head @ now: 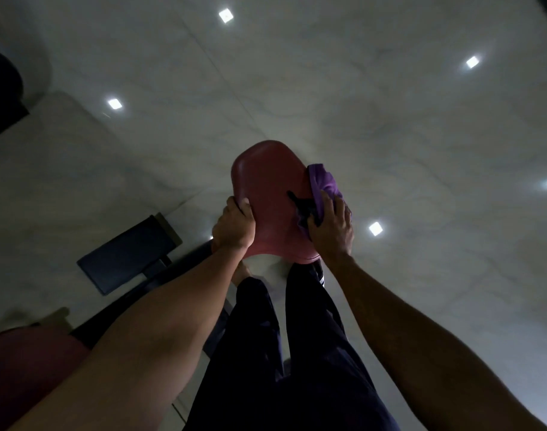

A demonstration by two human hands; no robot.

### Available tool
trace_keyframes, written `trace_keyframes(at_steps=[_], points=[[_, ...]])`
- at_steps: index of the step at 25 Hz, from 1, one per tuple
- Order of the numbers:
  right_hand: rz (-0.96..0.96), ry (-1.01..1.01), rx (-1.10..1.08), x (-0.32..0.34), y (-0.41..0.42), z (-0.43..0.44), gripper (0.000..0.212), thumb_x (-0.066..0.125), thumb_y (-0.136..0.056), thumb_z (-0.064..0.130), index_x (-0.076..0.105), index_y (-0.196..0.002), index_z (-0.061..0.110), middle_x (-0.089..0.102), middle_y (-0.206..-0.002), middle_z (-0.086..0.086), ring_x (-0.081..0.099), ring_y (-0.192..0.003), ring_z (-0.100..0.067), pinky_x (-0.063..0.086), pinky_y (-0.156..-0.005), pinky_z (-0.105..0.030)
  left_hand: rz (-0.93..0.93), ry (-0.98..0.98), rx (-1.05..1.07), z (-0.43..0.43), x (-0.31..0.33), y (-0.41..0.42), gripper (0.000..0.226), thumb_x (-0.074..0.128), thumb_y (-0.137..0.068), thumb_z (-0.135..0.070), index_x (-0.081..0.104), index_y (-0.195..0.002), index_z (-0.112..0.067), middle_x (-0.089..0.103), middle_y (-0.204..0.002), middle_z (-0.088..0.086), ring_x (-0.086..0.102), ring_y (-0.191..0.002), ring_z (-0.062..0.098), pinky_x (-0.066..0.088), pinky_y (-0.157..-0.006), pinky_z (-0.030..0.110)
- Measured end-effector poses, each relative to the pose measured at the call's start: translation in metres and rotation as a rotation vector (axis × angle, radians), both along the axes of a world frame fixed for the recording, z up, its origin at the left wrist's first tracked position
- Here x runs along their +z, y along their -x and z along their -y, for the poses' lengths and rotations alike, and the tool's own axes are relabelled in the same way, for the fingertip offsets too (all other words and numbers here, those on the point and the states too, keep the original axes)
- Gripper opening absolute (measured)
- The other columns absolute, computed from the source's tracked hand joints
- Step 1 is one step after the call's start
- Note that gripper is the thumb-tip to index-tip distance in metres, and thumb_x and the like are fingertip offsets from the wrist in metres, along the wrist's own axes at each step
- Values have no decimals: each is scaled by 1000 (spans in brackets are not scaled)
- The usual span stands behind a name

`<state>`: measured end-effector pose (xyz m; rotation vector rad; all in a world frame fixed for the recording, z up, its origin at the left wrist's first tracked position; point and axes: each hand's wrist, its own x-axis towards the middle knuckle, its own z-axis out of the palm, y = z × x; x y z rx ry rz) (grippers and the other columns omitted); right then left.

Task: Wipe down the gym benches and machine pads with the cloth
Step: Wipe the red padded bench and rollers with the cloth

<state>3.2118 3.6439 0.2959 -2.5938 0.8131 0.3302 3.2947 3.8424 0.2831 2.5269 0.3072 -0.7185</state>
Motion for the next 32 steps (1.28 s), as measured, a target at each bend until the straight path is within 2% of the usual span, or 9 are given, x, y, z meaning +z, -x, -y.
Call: trace_keyframes(at_steps=[3, 7, 11, 15, 18, 21, 26, 32], points=[[-179, -7, 76, 31, -13, 8, 67, 65, -90, 31, 42, -152, 25, 41, -154, -13, 46, -134, -40, 49, -100, -53, -90, 7, -65, -8, 16, -3, 49, 36, -104, -45, 54, -125, -6, 64, -119, 19, 63, -105, 39, 50, -89, 46], [-244, -51, 202, 73, -20, 16, 68, 69, -85, 32, 45, -149, 29, 49, -145, -8, 54, -126, -39, 49, -95, -46, -180, -44, -157, -2, 57, -5, 45, 44, -99, -32, 52, -137, -9, 57, -134, 17, 58, -121, 36, 47, -100, 45], [-276, -67, 329, 107, -30, 39, 60, 67, -89, 39, 48, -145, 30, 54, -136, -7, 57, -122, -37, 48, -94, -43, -160, 11, -210, 32, 97, -8, 49, 42, -99, -30, 49, -145, -15, 52, -146, 12, 50, -134, 32, 41, -110, 42], [-261, -62, 430, 130, -47, 83, 54, 61, -93, 47, 50, -144, 36, 55, -137, -6, 58, -121, -38, 48, -94, -44, -95, 36, -175, 85, 126, -8, 47, 44, -100, -25, 50, -144, -9, 52, -147, 16, 48, -136, 31, 36, -112, 36], [-226, -61, 499, 142, -61, 123, 48, 58, -93, 51, 53, -138, 35, 60, -127, -8, 62, -113, -39, 50, -87, -43, -69, 17, -108, 128, 142, -4, 48, 44, -99, -29, 51, -144, -14, 51, -147, 13, 47, -137, 30, 36, -114, 39], [-220, -50, 587, 156, -80, 161, 45, 58, -93, 49, 55, -135, 34, 62, -123, -8, 63, -110, -37, 52, -88, -42, -34, -31, -63, 167, 159, -2, 46, 44, -100, -29, 52, -143, -16, 52, -147, 10, 47, -137, 28, 37, -111, 39], [-182, -14, 651, 180, -110, 207, 44, 62, -89, 44, 57, -132, 37, 62, -119, -4, 64, -108, -34, 49, -85, -39, -12, -50, -15, 210, 180, -15, 36, 44, -92, -25, 62, -122, -11, 61, -132, 14, 57, -124, 32, 47, -100, 40], [-165, -23, 660, 188, -154, 231, 44, 62, -90, 43, 58, -133, 36, 65, -113, -3, 65, -103, -32, 44, -76, -35, 28, -67, 24, 241, 193, -62, 47, 44, -98, -26, 50, -142, -13, 50, -147, 11, 47, -136, 29, 40, -108, 40]])
